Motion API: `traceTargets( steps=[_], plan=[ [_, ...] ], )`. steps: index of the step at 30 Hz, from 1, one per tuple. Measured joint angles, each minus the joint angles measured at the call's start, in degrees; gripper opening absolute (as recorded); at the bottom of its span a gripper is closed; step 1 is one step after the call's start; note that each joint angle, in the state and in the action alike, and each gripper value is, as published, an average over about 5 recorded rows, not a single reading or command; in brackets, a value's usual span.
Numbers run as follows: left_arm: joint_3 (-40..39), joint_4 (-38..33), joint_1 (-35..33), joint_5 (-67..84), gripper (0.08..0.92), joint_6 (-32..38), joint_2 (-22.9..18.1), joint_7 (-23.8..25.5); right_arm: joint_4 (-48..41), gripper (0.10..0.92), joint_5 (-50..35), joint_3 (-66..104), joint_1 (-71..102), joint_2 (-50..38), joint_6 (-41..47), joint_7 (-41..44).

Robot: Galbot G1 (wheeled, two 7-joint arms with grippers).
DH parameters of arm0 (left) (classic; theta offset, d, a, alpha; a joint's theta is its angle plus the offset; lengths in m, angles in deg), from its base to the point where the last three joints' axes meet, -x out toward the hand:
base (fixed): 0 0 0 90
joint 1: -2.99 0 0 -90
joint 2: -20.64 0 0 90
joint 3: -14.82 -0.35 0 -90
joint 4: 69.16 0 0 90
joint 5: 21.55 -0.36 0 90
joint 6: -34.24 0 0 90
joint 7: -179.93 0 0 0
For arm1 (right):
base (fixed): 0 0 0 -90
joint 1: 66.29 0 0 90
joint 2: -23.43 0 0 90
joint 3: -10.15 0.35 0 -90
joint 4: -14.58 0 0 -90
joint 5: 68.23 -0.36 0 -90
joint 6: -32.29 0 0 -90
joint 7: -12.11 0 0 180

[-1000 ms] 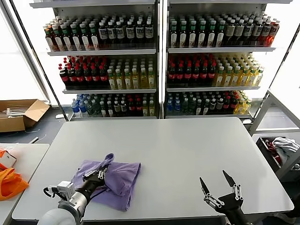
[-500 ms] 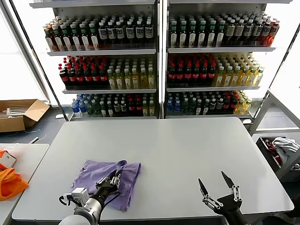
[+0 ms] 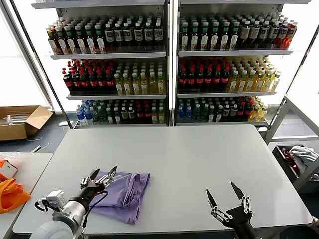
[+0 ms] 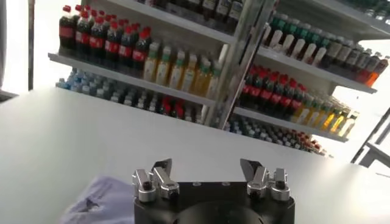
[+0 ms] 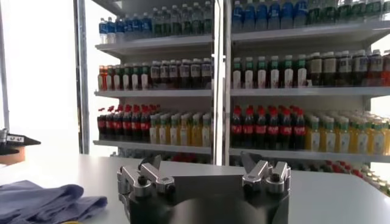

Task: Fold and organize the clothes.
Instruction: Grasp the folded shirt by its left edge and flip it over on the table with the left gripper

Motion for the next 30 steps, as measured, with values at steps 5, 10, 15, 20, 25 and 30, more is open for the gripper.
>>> traceTargets(
  steps=[5, 10, 15, 20, 25, 30],
  plan=[
    [4.60, 5.06, 0.34, -0.14, 0.818, -0.65, 2.21, 2.81, 0.11, 0.823, 0.15, -0.05, 0.34, 0.04, -0.20, 0.02],
    [6.53, 9.70, 0.86, -1.11, 0.822, -1.12, 2.94, 4.72, 0.28, 0.823, 0.04, 0.41, 0.90, -0.03, -0.58, 0.04],
    [6.69, 12.75, 0.86, -2.62, 0.823, -1.33, 2.65, 6.59, 0.23, 0.823, 0.10, 0.47, 1.10, 0.27, -0.73, 0.04],
    [5.46, 14.86, 1.29, -4.46, 0.823, -1.38, 1.54, 7.99, 0.07, 0.823, 0.27, 0.27, 1.14, 0.62, -0.67, 0.01],
    [3.66, 16.56, 1.73, -6.45, 0.823, -1.08, 0.12, 9.32, 0.10, 0.823, 0.28, 0.53, 1.38, 0.51, -0.61, -0.01],
    [2.41, 18.55, 2.20, -8.31, 0.749, -0.17, -0.99, 10.14, 0.10, 0.823, 0.24, 0.82, 1.67, 0.33, -0.60, 0.03]
  ],
)
